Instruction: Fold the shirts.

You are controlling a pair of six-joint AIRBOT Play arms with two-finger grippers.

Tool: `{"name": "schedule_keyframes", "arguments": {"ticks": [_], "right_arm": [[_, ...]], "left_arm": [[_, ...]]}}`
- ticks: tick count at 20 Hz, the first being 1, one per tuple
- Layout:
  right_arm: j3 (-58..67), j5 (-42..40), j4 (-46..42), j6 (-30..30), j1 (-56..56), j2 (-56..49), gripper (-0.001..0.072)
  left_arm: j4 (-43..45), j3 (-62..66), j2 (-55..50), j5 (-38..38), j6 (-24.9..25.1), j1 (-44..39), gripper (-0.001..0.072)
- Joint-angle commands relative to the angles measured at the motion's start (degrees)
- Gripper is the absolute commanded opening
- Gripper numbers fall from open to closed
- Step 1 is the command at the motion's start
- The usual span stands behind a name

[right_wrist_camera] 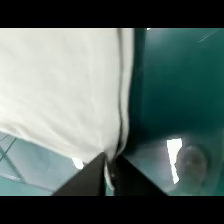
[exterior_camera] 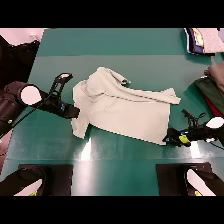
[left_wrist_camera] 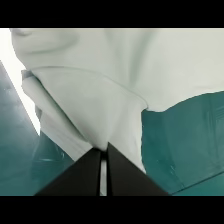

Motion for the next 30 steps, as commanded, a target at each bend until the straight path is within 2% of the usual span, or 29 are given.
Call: {"name": "schedule_keyframes", "arguments": {"ticks": [1,4,7,11,15,20,23,27,30], "right_arm": [[0.1,-0.5,1.4,-1.6,0.0,4.1,0.0015],[0.5,0.7,1.5,-1.5,0.0,10.0,0.0014],[6.5,4.8,1.5,-0.3,0.0,15.3,0.0014],[20.9,5.7,1.6,3.7,0.0,22.0,0.0014],[36.9,1.7,1.6,4.1,0.0,24.4,0.0014],[57.6,-1.4,1.4,3.8,0.0,18.5,0.0014],[70.7,-0.5,1.2,2.8,0.0,13.2,0.0014],[87.4,8.5,0.9,2.9,-0.2,6.5,0.0014],[97.4,17.0,-4.2,6.8,-0.2,1.7,0.0014]], "left_arm": [[0.0,0.0,0.0,-1.0,0.3,0.0,0.0029],[0.1,0.3,0.1,0.0,0.4,0.0,0.0029],[0.4,4.6,2.1,1.2,0.3,0.0,0.0028],[3.9,18.6,6.8,1.8,-0.1,0.0,0.0028],[6.3,37.5,9.5,2.8,0.4,0.0,0.0028],[6.5,59.4,9.5,9.0,4.9,0.0,0.0028],[6.4,66.5,9.5,13.4,6.0,0.0,0.0028],[1.5,69.2,9.5,12.9,6.1,0.0,0.0028],[-4.9,69.2,9.5,12.8,8.7,0.0,0.0028]]}}
